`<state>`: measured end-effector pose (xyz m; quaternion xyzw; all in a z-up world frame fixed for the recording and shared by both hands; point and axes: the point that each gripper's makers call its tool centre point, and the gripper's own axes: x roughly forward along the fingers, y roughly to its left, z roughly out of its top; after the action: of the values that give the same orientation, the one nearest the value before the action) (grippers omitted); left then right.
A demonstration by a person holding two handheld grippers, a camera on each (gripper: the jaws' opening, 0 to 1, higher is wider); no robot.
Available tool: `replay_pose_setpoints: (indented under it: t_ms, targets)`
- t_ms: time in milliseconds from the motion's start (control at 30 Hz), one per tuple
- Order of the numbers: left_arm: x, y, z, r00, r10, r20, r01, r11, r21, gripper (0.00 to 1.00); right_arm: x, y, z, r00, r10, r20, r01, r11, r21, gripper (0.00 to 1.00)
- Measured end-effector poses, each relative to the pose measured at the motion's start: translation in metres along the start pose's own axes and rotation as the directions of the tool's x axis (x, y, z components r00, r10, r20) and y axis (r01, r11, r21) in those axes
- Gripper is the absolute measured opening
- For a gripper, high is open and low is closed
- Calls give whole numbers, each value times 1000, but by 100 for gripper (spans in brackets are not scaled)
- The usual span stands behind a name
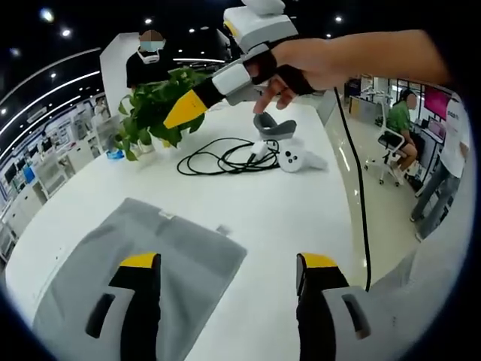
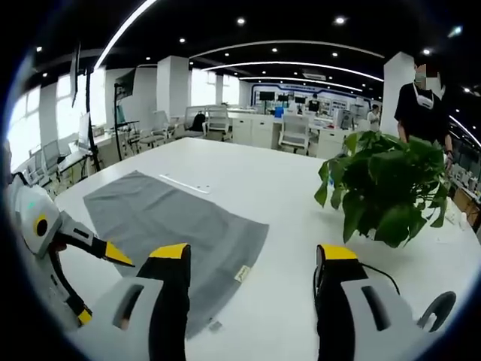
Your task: Fold the towel on the table until its edges align and the towel forms a compact rectangular stack.
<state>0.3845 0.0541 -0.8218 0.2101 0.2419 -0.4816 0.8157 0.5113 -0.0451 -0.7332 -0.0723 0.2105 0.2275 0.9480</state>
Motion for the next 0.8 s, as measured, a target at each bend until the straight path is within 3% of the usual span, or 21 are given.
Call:
replay_pose_setpoints:
  t_ms: [533, 800]
  targets:
    - [52, -2, -31, 995, 2, -96, 0, 1000, 22, 64, 61, -13, -16, 998, 62, -23, -62, 998, 4, 61]
    - [70, -2, -44, 992, -5, -125, 0, 999, -42, 53, 78, -10, -26, 997, 81, -21, -80, 997, 21, 59]
